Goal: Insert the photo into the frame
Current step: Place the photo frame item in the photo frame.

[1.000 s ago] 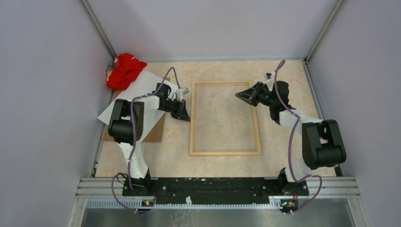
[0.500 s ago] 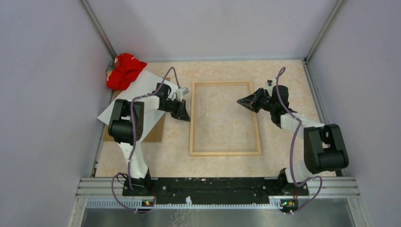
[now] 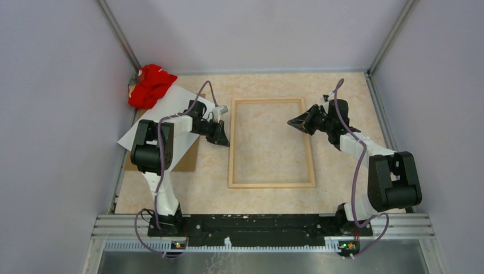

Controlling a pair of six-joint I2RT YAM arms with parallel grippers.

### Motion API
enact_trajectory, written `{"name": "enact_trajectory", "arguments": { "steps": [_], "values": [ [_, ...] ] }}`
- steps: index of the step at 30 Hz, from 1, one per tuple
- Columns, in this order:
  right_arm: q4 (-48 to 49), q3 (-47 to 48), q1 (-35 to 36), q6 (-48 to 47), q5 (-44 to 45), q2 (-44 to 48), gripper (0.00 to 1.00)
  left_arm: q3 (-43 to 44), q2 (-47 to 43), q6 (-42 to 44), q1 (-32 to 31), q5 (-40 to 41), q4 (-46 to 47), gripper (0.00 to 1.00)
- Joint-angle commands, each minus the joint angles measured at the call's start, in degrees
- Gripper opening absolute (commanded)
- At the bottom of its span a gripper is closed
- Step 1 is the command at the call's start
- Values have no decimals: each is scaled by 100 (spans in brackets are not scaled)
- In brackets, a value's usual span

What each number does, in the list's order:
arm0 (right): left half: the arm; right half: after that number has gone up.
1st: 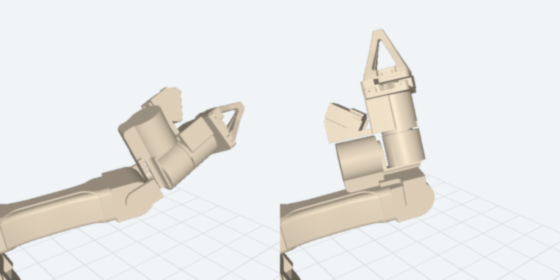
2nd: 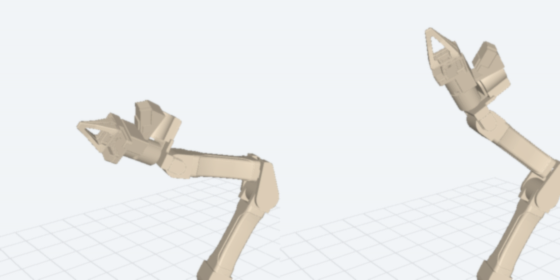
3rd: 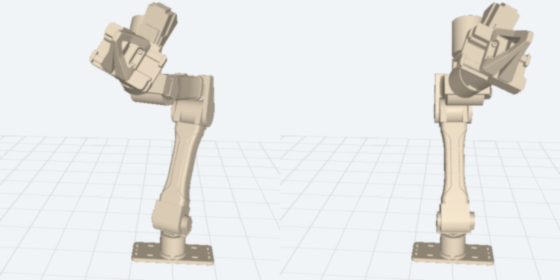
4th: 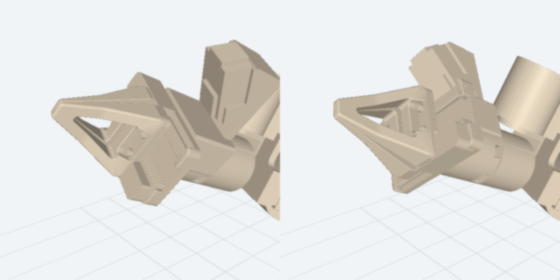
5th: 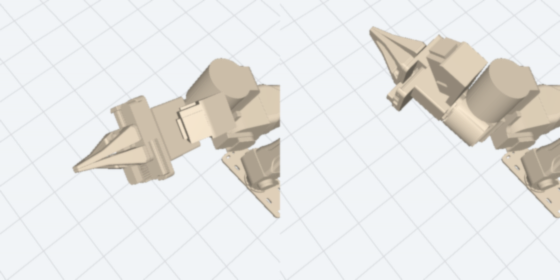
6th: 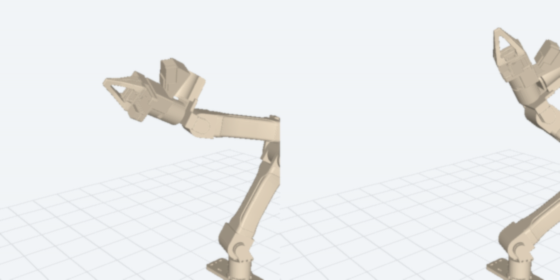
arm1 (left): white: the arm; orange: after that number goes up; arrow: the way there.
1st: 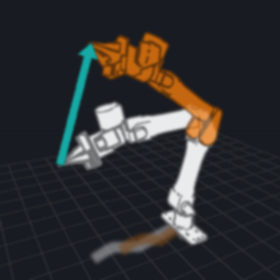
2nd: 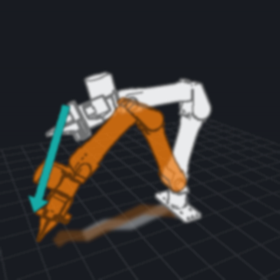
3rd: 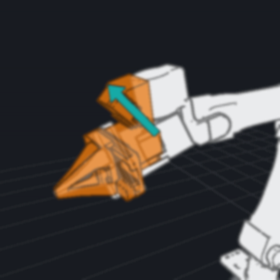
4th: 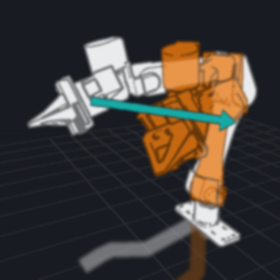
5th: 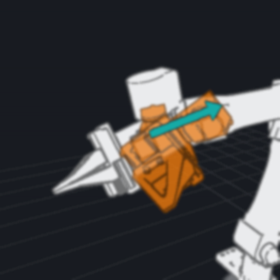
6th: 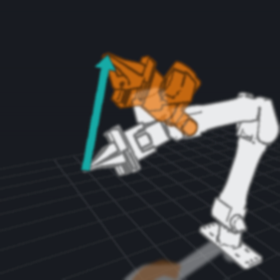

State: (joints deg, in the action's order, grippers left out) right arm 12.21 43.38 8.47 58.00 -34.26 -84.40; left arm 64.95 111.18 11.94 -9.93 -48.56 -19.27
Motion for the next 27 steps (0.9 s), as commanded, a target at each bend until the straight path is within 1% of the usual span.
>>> {"name": "enact_trajectory", "arguments": {
  "steps": [1,11,18,22,27],
  "values": [
    [-591,441,41,-562,278,112,0,106,48,27,-61,-146,163,18],
    [-1191,839,17,-1025,585,-125,0,68,46,27,-61,-145,179,18],
    [-1400,1121,14,-1484,499,-395,0,66,46,44,-61,-139,168,18],
    [-1470,1155,14,-1511,505,-432,0,74,51,47,-61,-141,160,18],
    [-1263,983,23,-1373,384,-343,0,75,62,56,-61,-136,169,18]
  ]
}}
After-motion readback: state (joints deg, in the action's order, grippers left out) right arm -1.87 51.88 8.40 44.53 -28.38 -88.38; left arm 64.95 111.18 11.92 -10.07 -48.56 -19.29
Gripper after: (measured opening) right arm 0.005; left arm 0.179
